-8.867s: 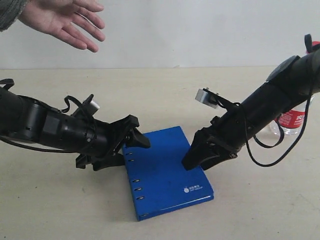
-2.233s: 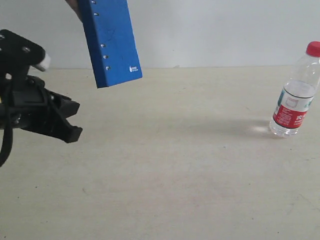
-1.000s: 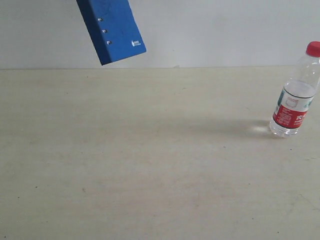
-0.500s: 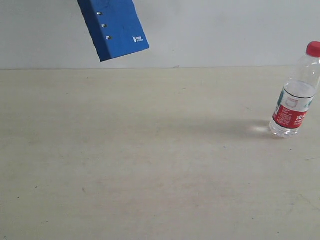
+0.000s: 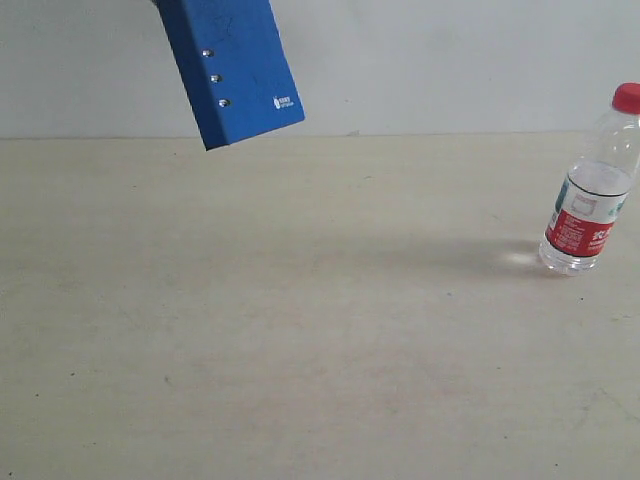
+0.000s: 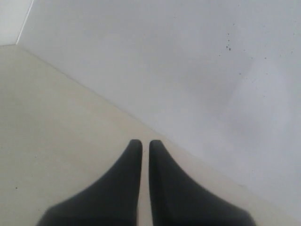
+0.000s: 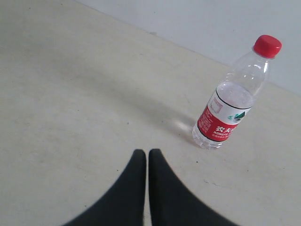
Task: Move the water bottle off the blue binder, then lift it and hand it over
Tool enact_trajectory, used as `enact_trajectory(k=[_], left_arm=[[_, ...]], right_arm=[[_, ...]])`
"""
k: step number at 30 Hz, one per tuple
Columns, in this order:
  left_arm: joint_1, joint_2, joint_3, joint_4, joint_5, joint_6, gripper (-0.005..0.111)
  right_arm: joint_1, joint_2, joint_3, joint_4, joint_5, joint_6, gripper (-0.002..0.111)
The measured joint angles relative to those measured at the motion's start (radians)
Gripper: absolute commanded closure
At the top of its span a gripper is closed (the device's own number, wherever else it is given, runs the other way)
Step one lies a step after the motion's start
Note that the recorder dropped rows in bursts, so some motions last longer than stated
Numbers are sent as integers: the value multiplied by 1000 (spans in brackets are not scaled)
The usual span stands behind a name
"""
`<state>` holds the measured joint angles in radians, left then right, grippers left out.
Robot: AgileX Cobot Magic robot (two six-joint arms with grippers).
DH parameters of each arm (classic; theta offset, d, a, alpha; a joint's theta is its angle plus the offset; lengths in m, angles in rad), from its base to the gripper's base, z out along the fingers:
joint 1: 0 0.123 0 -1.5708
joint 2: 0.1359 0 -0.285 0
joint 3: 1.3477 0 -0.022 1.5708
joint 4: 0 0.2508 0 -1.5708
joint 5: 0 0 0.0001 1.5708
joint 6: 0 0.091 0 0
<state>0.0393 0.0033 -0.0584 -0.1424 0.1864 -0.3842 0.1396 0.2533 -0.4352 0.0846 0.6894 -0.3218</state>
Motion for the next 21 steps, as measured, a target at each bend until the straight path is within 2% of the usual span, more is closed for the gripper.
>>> enact_trajectory(k=[7,10,14,18,21], left_arm=[[0,0,3,3,-11,-6,101],[0,0,42,4,-25,24,101],[0,0,56,167,88,142,101],[0,0,59,394,103,189,101],[0,0,59,464,124,198,101]], right_arm=[[0,0,0,0,0,0,108],[0,0,0,0,0,2,108],[0,0,0,0,0,2,108],[0,0,0,0,0,2,108],[0,0,0,0,4,24,108]])
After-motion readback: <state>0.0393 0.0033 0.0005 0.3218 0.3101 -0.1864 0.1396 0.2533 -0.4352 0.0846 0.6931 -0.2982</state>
